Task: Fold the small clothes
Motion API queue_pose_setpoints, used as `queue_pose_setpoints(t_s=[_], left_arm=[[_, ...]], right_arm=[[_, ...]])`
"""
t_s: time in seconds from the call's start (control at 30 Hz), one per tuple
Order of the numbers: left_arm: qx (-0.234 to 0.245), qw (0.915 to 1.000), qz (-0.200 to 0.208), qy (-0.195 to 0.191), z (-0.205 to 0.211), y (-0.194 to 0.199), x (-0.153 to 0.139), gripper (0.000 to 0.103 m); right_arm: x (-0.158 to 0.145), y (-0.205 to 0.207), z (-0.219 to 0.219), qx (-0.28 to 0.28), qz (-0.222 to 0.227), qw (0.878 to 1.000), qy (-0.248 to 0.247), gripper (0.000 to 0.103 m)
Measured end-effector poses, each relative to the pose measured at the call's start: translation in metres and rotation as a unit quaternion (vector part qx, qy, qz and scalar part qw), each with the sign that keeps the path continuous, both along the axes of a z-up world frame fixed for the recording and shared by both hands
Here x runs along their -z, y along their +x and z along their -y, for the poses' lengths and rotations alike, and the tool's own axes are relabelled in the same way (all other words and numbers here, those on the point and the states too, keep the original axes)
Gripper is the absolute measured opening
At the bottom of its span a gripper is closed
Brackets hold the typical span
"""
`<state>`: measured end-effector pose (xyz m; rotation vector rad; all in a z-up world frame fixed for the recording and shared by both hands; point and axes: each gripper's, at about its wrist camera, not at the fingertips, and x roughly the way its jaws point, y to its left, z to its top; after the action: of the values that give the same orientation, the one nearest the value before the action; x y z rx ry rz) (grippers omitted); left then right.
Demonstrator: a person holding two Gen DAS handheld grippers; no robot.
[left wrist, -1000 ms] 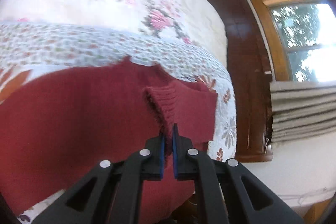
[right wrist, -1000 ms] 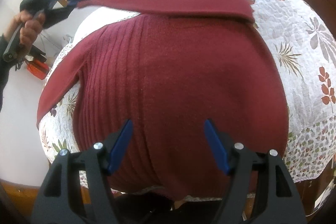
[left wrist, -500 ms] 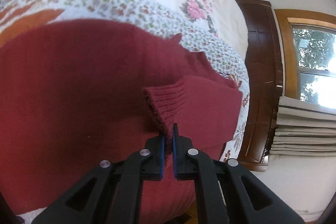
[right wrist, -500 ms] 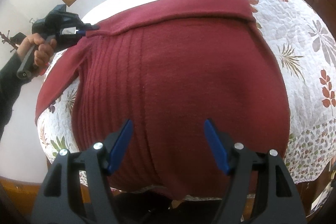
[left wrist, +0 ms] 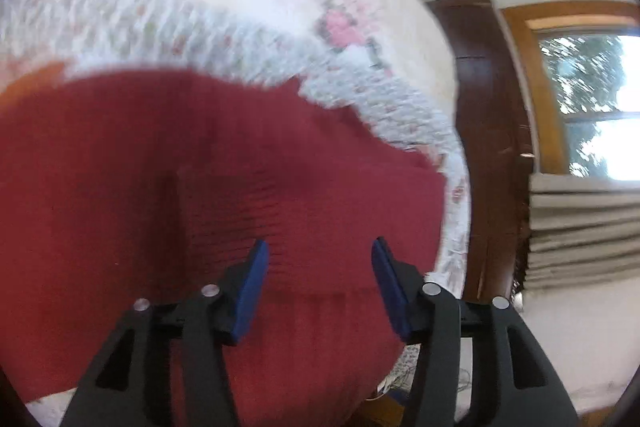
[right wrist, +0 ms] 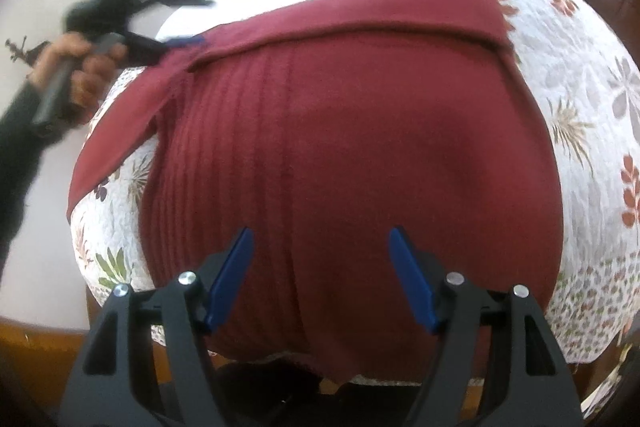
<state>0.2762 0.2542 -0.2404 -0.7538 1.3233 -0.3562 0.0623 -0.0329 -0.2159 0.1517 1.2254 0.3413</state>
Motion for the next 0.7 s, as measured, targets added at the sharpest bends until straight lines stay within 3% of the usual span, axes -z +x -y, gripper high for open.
queue_pose_setpoints(t_s=[0.1, 0.17, 0.23, 0.33, 0.4, 0.5, 0.57, 0.6, 0.7], left_arm=[[-0.031, 0.9991, -0.015, -0.026, -0.008, -0.006, 0.029, 0.051], [-0.047, 0.9974, -0.008, -0.053, -0.021, -0.014, 0.031, 0.050], [-0.063, 0.9969, -0.003, -0.046, -0.035, -0.025, 0.025, 0.053], [-0.116, 0.9911, 0.028, -0.060, -0.078, -0.064, 0.004, 0.067], [-0.183, 0.9784, 0.064, -0.073, -0.120, -0.110, -0.012, 0.085], [-0.307, 0.9431, 0.111, -0.065, -0.188, -0.203, -0.025, 0.092], [-0.389, 0.9126, 0.112, -0.058, -0.228, -0.262, -0.021, 0.098], [-0.437, 0.8915, 0.109, -0.048, -0.250, -0.298, -0.017, 0.100], [-0.530, 0.8432, 0.085, -0.020, -0.300, -0.374, -0.003, 0.099]], right_arm=[[-0.008, 0.005, -0.001, -0.005, 0.007, 1.000, -0.002, 0.070], [-0.011, 0.007, 0.001, -0.003, 0.008, 1.000, -0.005, 0.072], [-0.011, 0.010, 0.002, -0.004, 0.006, 1.000, -0.009, 0.072], [-0.009, 0.014, -0.003, -0.017, 0.004, 1.000, -0.017, 0.072], [-0.008, 0.018, -0.009, -0.028, 0.001, 0.999, -0.017, 0.072], [-0.009, 0.023, -0.028, -0.056, 0.000, 0.998, -0.014, 0.072], [-0.011, 0.026, -0.046, -0.082, 0.002, 0.997, -0.008, 0.075], [-0.012, 0.026, -0.053, -0.093, 0.004, 0.996, -0.006, 0.076], [-0.014, 0.025, -0.077, -0.124, 0.003, 0.992, -0.004, 0.076]])
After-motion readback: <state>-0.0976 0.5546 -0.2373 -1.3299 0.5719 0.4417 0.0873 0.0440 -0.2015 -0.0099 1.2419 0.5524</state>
